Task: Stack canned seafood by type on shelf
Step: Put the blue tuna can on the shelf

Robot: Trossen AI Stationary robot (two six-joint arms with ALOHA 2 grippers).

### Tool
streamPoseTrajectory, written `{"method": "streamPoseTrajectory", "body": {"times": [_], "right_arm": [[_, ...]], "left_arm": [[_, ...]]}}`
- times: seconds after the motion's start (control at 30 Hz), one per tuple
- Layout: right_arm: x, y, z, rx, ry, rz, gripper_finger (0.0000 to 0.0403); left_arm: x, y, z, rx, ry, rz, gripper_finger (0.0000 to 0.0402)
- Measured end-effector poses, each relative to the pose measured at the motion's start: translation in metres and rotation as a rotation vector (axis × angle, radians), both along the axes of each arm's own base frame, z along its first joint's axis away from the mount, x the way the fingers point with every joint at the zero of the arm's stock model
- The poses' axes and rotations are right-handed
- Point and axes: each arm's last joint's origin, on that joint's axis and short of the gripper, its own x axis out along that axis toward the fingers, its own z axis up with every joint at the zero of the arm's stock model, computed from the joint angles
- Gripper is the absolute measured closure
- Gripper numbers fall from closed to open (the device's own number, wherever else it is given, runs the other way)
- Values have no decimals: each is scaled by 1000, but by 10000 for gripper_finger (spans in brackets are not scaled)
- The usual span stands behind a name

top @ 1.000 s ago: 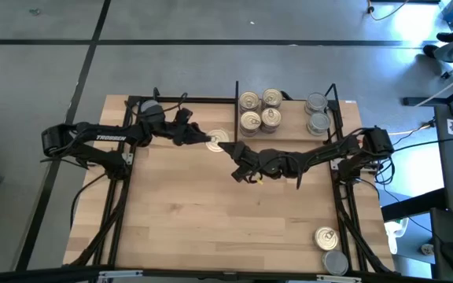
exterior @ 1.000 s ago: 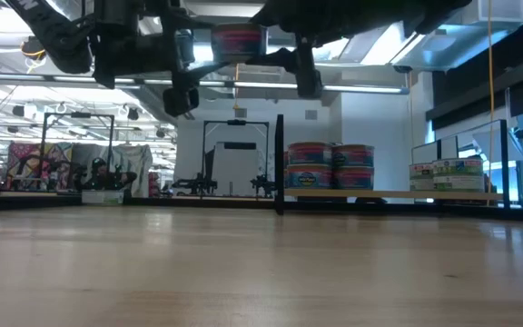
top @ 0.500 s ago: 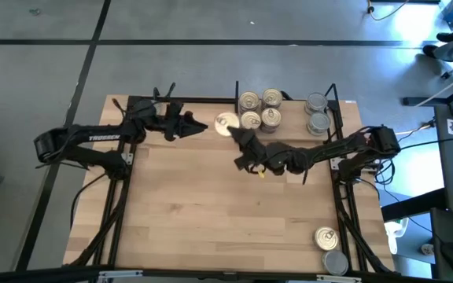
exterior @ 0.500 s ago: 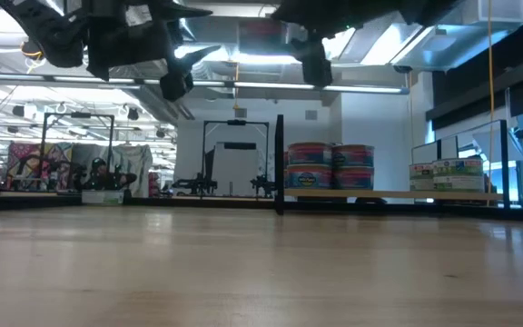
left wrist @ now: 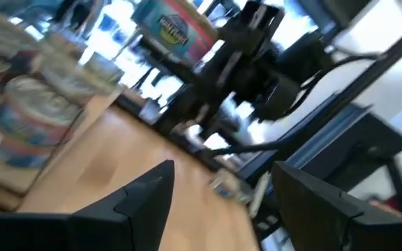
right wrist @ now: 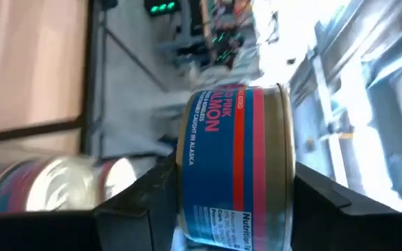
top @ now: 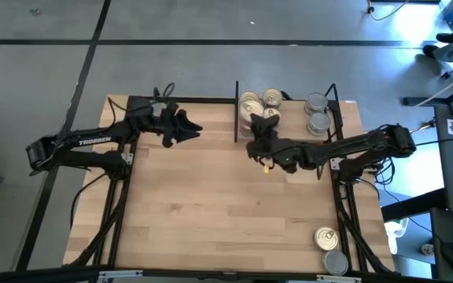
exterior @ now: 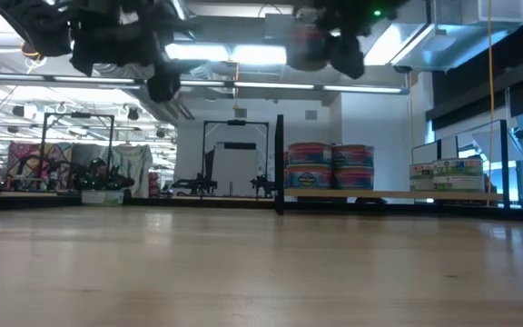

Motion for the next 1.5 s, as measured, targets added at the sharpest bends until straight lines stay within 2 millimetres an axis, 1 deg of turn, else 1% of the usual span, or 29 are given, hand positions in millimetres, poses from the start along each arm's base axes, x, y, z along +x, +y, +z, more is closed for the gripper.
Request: {"method": "streamPoseTrajectory", "body": {"times": [0.17,0.4,0.6,0.73,0.93,1.2,1.3,1.5], "right_arm": [[-27,-11,1,172,-46,-81,208],[-69,-45,-5,380,-67,-293,208],[-90,-70,-18,566,-30,-448,208],[-98,-86,-24,658,-16,-524,208],[-107,-106,-29,747,-2,-569,208],[-118,-132,-50,841,-23,-589,208],[-119,-142,-57,831,-37,-602,208],[-116,-164,-78,859,4,-630,208]], "left_arm": [[1,-1,-12,22,108,40,165],[2,-5,-17,67,159,42,164],[4,-9,-18,99,165,17,164],[4,-11,-20,110,175,8,164],[4,-11,-20,117,175,7,164],[4,-11,-20,124,174,6,164],[4,-11,-20,128,173,6,164],[4,-11,-19,135,172,6,164]]}}
